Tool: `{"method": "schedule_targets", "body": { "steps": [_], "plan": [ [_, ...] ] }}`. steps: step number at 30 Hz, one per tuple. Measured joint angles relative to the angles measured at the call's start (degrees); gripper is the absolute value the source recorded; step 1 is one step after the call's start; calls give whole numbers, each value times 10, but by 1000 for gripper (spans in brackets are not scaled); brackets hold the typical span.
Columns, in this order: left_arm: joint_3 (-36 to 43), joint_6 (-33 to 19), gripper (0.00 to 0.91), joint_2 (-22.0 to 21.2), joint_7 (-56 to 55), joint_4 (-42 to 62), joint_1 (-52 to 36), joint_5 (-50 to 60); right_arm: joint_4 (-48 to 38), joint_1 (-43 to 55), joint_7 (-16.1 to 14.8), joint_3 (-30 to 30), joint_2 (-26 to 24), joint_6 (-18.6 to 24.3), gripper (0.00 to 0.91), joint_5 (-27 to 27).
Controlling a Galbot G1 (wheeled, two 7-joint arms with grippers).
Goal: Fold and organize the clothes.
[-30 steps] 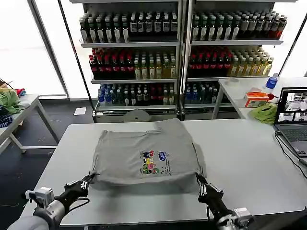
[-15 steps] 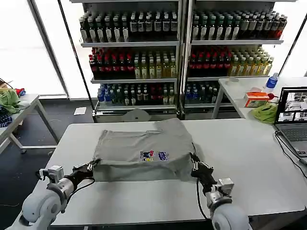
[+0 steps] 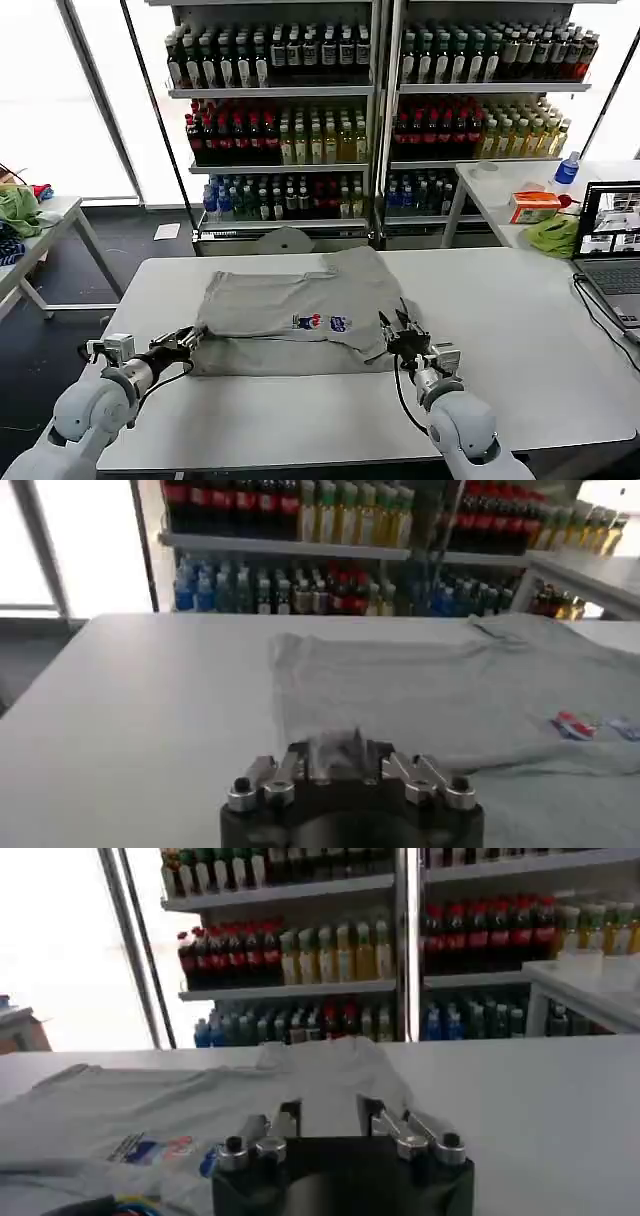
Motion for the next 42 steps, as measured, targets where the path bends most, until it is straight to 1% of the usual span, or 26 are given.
{"method": "schedule_targets", "body": {
  "steps": [4,11,12,13,14,15,16,24,25,26,27,28,36,42],
  "plan": [
    [-15,0,907,-5,-3,-12,18,10,28,-33,7,21,-8,-8,907,-6],
    [-20,-1,907,-18,-5,-39,67,24,55,-89,32,35,-5,-25,907,-21],
    [-20,-1,907,-21,-5,-40,71,26,56,-92,35,35,-3,-26,877,-22],
    [-20,-1,907,-23,-4,-42,73,27,56,-97,38,35,-2,-28,635,-22],
    [-19,-1,907,-25,-4,-43,77,27,56,-100,41,35,-1,-30,514,-22],
    [-18,-1,907,-26,-3,-43,79,27,56,-102,44,35,1,-31,312,-22],
    [-17,-1,907,-27,-2,-43,81,28,56,-105,47,34,3,-31,10,-21],
    [-8,-4,907,-32,1,-30,78,27,36,-107,68,25,16,-37,0,-7],
    [-7,-4,595,-33,2,-28,76,26,34,-107,69,23,17,-38,0,-5],
    [-7,-4,595,-34,2,-25,74,25,32,-107,71,22,18,-39,0,-1],
    [-7,-4,50,-35,2,-23,73,23,29,-107,74,21,19,-39,0,1],
    [-8,-4,10,-35,2,-20,71,21,28,-107,76,20,20,-40,0,2],
    [-4,-5,10,-35,1,-13,75,13,19,-107,84,16,17,-40,0,12],
    [5,-5,10,-42,3,-17,88,12,17,-111,84,17,12,-38,0,19]
  ]
}}
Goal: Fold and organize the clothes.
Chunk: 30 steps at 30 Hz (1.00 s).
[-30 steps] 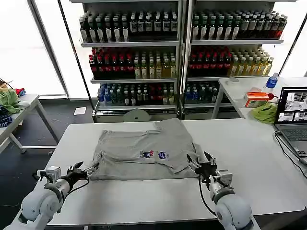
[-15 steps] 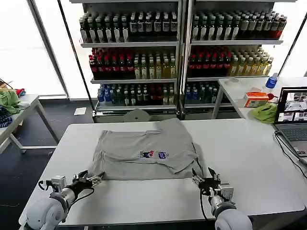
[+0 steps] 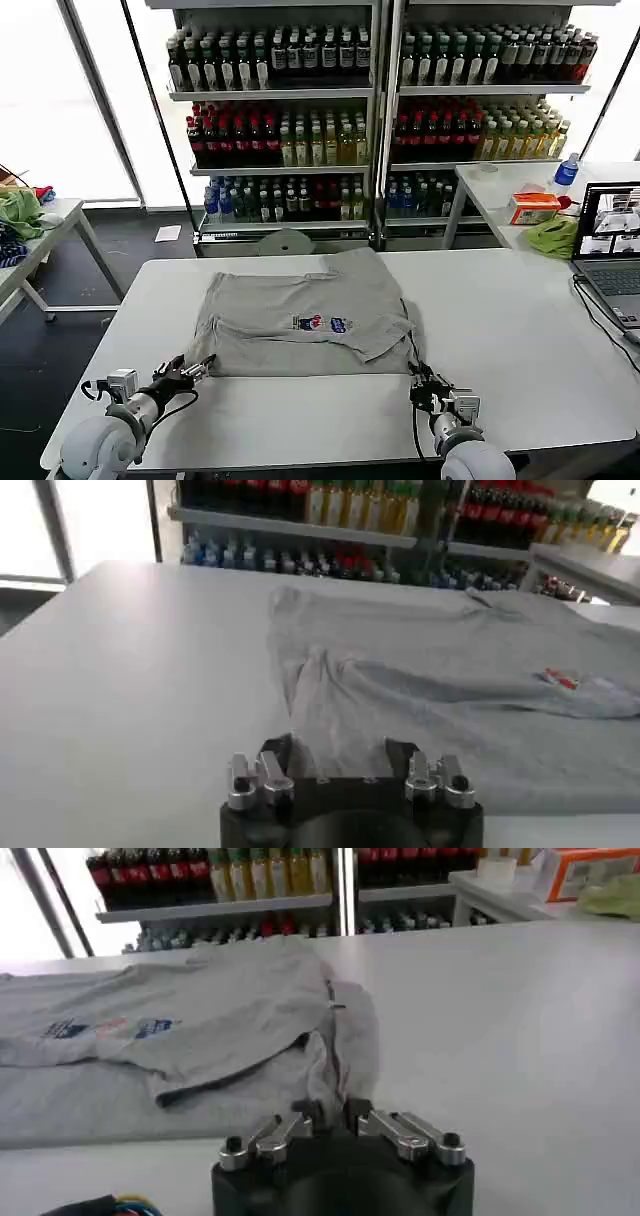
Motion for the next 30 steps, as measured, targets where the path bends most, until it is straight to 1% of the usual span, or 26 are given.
{"method": "schedule_targets", "body": {
  "steps": [10,16,24,30],
  "plan": [
    [-4,0,20,-2,3,-2,15,-6,14,-17,-9,9,-9,5,0,9],
    [-13,0,10,-12,0,-18,35,-6,32,-34,-16,15,-16,9,0,14],
    [-34,0,10,-30,-5,-62,85,3,76,-86,-25,27,-30,20,0,14],
    [-59,0,10,-49,-6,-108,143,17,118,-142,-31,41,-45,34,0,14]
  ]
}}
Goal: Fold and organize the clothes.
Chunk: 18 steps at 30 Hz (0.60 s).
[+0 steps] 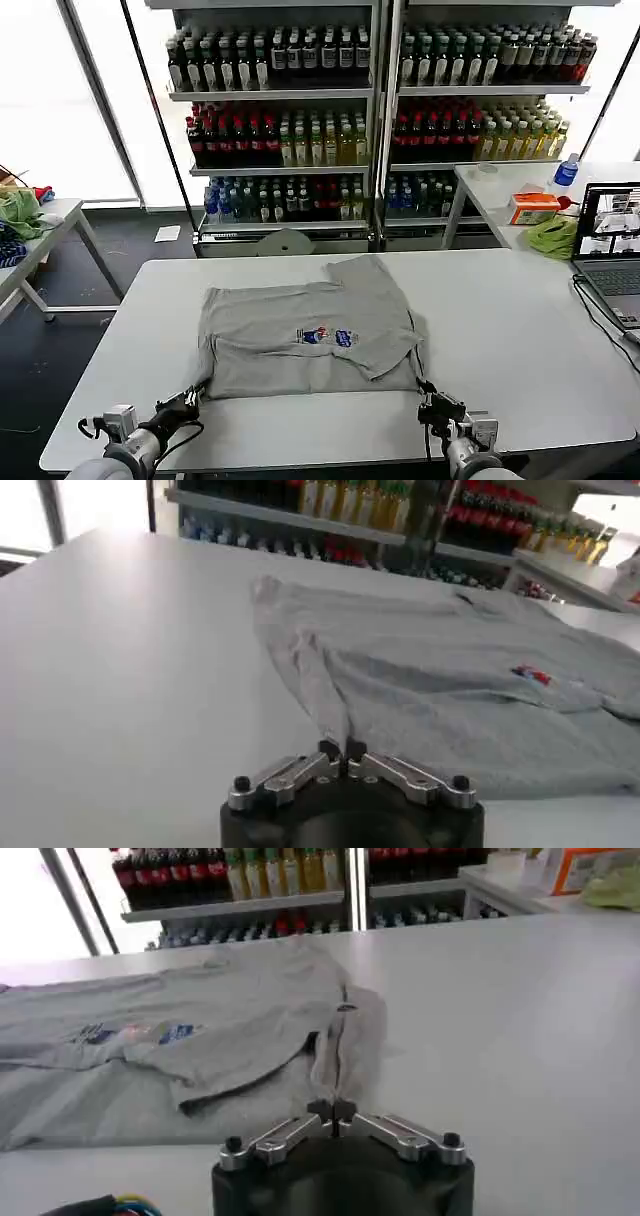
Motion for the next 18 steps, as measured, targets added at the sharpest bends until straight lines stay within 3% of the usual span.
{"method": "schedule_targets", "body": {
  "steps": [8,9,10,11,18],
  "plan": [
    [-44,4,20,-23,1,-59,86,15,43,-80,-7,17,-18,23,0,-3],
    [-49,4,423,-27,1,-66,96,17,45,-88,-8,18,-19,24,504,-4],
    [-54,4,423,-30,1,-72,105,18,47,-94,-8,18,-19,25,907,-5],
    [-58,5,907,-33,1,-76,113,20,48,-99,-8,18,-19,26,907,-6],
    [-76,7,907,-49,-1,-104,147,29,68,-122,-12,33,-23,31,907,2]
  ]
}}
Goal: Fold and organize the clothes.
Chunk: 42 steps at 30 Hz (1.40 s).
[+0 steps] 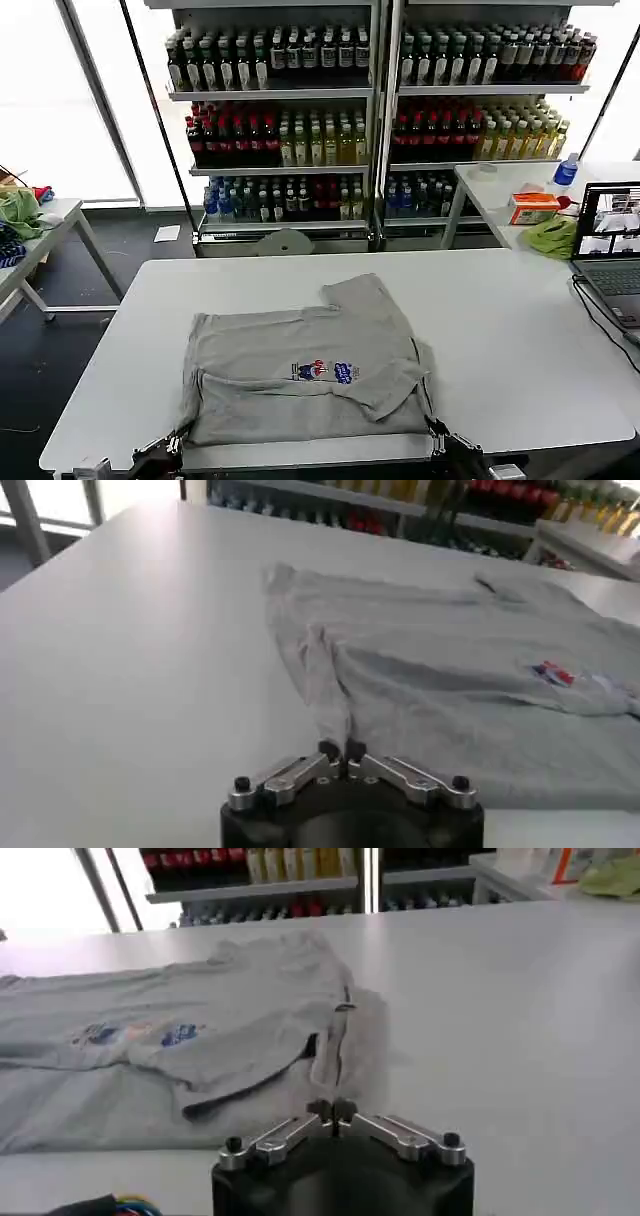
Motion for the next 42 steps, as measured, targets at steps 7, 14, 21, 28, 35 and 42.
{"method": "schedule_targets", "body": {
  "steps": [7,14,21,28,35,42],
  "plan": [
    [-29,3,907,2,4,-16,17,2,20,-2,-13,29,-11,1,907,21],
    [-82,5,907,20,16,-18,16,-5,23,33,-41,51,-30,-11,907,34],
    [-109,1,907,58,32,1,-20,-19,-7,116,-87,49,-51,-33,907,43],
    [-93,-1,907,105,48,34,-79,-32,-70,232,-122,25,-52,-63,907,48],
    [-50,-2,907,151,53,90,-153,-58,-148,337,-148,-9,-25,-83,907,19],
    [11,-3,907,185,59,155,-242,-73,-236,435,-179,-41,4,-92,907,-4]
  ]
}}
